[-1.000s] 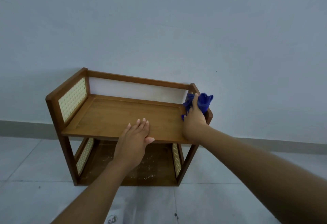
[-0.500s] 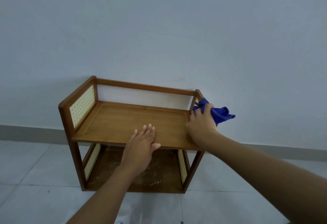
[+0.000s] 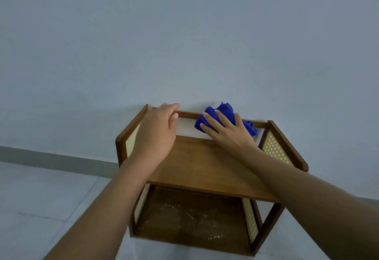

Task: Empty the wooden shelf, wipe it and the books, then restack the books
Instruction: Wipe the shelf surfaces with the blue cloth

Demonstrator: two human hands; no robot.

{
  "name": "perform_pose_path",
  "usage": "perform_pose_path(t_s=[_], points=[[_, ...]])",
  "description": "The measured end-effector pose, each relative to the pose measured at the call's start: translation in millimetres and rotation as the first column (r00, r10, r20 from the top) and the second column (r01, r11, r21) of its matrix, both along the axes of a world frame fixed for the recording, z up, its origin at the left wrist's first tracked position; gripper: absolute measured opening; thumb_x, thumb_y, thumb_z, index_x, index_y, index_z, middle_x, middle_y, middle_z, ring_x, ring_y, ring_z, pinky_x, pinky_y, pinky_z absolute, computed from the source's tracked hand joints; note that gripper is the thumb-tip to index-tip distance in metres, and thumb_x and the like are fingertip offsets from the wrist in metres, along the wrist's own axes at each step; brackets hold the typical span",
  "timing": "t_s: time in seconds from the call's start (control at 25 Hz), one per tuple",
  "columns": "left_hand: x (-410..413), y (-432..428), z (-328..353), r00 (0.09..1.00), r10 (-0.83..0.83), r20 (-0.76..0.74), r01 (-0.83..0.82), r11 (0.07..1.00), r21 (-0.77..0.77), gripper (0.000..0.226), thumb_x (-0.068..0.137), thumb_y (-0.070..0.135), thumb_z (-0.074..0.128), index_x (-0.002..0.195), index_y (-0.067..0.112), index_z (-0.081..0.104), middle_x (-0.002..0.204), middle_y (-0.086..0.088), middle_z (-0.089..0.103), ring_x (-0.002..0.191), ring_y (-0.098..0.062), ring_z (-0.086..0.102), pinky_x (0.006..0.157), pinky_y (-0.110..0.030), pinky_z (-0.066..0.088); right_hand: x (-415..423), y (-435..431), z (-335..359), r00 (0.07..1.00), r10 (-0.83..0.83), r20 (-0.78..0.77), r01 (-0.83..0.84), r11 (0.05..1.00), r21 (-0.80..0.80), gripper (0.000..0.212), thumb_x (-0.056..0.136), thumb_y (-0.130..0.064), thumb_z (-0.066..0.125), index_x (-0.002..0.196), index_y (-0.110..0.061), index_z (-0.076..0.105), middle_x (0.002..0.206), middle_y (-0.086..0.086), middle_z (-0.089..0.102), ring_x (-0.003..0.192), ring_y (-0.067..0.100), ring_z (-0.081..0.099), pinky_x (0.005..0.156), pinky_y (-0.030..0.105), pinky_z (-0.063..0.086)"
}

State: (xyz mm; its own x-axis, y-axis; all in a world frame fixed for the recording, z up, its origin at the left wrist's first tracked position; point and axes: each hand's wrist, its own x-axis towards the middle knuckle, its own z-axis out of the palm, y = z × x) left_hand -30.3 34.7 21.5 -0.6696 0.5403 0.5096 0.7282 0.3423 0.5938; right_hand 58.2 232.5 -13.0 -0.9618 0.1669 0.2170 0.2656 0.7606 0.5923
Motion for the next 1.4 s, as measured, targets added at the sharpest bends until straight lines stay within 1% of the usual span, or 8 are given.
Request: perform_pose_path(t_s=[0.08,0.16,0.28,0.4,0.56,0.88,1.24,1.4], points=[[-29,-20,5,0.990,0.125,-0.065,-0.125,0.992,-0.003,0.036,0.101,0.020,0.039,0.135,0.021,0.050,0.134,-0.006,0.057,0.130,-0.024,0.047,0.113,-0.043,0.033,-35,-19,-6,0.994,0.109,-0.005,-0.109,0.993,0.039,0.091,0.087,-0.005,0.063,0.153,-0.020,0.003,0.161,0.007,-0.006,0.147,0.035,-0.001,0.111,0.060,0.016],[-45,-35,1,0.970,0.220,-0.105,-0.231,0.968,-0.102,0.036,0.101,0.018,0.038,0.134,0.019,0.051,0.130,-0.007,0.060,0.122,-0.024,0.053,0.107,-0.042,0.039,-70,-33,-13,0.984,0.174,-0.034,-0.172,0.983,0.057,0.091,0.087,-0.006,0.062,0.153,-0.020,0.002,0.161,0.007,-0.005,0.147,0.034,-0.002,0.112,0.060,0.015],[-49,-40,-15,0.967,0.252,-0.044,-0.254,0.926,-0.279,0.040,0.100,0.016,0.038,0.140,0.017,0.040,0.134,-0.007,0.055,0.119,-0.027,0.053,0.101,-0.042,0.043,-107,-42,-23,0.992,0.121,-0.046,-0.118,0.991,0.055,0.083,0.092,-0.014,0.058,0.154,-0.022,0.002,0.162,0.004,-0.008,0.148,0.030,-0.007,0.113,0.059,0.010],[-52,-39,-33,0.959,0.269,-0.091,-0.284,0.891,-0.355,0.053,0.094,0.005,0.041,0.145,0.017,0.029,0.147,-0.004,0.039,0.123,-0.027,0.048,0.095,-0.039,0.045,-119,-36,-33,0.999,0.034,-0.023,-0.033,0.999,0.009,0.079,0.096,-0.019,0.052,0.153,-0.025,-0.001,0.160,-0.003,-0.018,0.146,0.027,-0.016,0.115,0.057,0.004],[-53,-39,-39,0.956,0.262,-0.132,-0.292,0.888,-0.355,0.063,0.092,-0.002,0.040,0.149,0.014,0.019,0.156,-0.001,0.022,0.133,-0.027,0.038,0.101,-0.038,0.041,-102,-19,-35,1.000,0.005,0.004,-0.005,1.000,0.014,0.082,0.095,-0.017,0.054,0.152,-0.025,-0.004,0.158,-0.006,-0.023,0.145,0.026,-0.020,0.117,0.055,0.004],[-60,-36,-43,0.961,0.257,-0.101,-0.276,0.882,-0.383,0.066,0.091,-0.002,0.044,0.150,0.013,0.019,0.158,-0.004,0.020,0.134,-0.031,0.038,0.100,-0.043,0.043,6,47,-28,0.972,-0.224,0.072,0.225,0.974,-0.011,0.081,0.096,-0.015,0.048,0.141,-0.025,-0.019,0.149,-0.006,-0.033,0.143,0.027,-0.025,0.117,0.055,0.003],[-66,-35,-48,0.961,0.249,-0.117,-0.275,0.888,-0.368,0.066,0.091,-0.002,0.045,0.150,0.013,0.020,0.157,-0.005,0.022,0.134,-0.032,0.039,0.101,-0.046,0.043,35,52,-32,0.851,-0.520,0.069,0.518,0.854,0.040,0.073,0.096,-0.019,0.052,0.153,-0.018,0.006,0.161,0.007,-0.013,0.145,0.039,-0.012,0.116,0.057,0.014],[-67,-35,-49,0.959,0.260,-0.116,-0.284,0.887,-0.363,0.066,0.091,-0.002,0.046,0.149,0.012,0.020,0.156,-0.005,0.024,0.134,-0.032,0.038,0.100,-0.046,0.044,32,41,-33,0.792,-0.602,0.100,0.592,0.798,0.115,0.061,0.089,-0.020,0.064,0.144,-0.016,0.037,0.158,0.020,0.014,0.141,0.042,0.022,0.112,0.052,0.027]])
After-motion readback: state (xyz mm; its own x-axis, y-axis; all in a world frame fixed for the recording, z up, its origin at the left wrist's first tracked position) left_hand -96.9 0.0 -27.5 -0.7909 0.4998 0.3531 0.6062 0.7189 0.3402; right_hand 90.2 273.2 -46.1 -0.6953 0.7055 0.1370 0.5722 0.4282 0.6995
